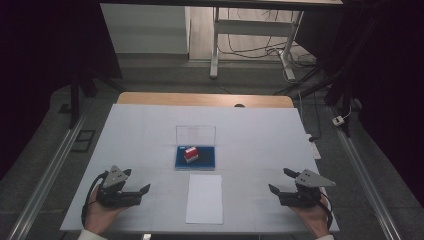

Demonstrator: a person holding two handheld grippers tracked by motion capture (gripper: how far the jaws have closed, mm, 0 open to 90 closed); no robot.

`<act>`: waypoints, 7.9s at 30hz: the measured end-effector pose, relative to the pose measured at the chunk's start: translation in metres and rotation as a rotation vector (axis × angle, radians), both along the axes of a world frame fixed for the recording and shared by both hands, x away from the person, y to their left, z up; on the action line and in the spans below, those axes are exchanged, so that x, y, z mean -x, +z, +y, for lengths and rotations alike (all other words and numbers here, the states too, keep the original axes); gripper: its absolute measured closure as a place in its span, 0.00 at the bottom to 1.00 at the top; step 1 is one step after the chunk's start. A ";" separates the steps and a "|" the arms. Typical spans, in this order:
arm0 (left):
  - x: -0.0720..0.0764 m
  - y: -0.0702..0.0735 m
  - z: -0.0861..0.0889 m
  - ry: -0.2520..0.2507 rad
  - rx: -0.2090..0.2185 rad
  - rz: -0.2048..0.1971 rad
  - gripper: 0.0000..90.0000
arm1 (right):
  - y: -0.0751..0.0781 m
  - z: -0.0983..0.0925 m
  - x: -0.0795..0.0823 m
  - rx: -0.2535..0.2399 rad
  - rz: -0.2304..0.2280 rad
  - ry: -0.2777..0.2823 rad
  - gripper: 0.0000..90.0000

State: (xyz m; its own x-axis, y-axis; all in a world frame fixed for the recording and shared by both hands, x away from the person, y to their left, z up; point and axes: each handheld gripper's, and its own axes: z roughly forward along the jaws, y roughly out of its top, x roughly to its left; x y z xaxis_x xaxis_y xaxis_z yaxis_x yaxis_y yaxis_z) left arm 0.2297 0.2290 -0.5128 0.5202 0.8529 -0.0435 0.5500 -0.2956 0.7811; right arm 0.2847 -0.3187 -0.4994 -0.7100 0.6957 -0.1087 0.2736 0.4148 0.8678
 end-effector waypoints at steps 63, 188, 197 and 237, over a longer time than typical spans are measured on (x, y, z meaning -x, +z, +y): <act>-0.041 0.046 -0.025 -0.170 -0.058 -0.018 0.21 | -0.004 0.007 -0.001 0.024 0.010 0.003 0.29; -0.137 0.039 -0.112 -0.320 -0.079 0.031 0.78 | -0.013 0.007 -0.004 0.086 0.047 -0.016 0.32; -0.136 0.051 -0.115 -0.338 -0.079 0.024 0.78 | -0.013 0.007 -0.004 0.080 0.046 -0.015 0.32; -0.152 0.032 -0.131 -0.340 -0.140 0.083 0.78 | -0.014 0.008 -0.004 0.092 0.060 -0.014 0.32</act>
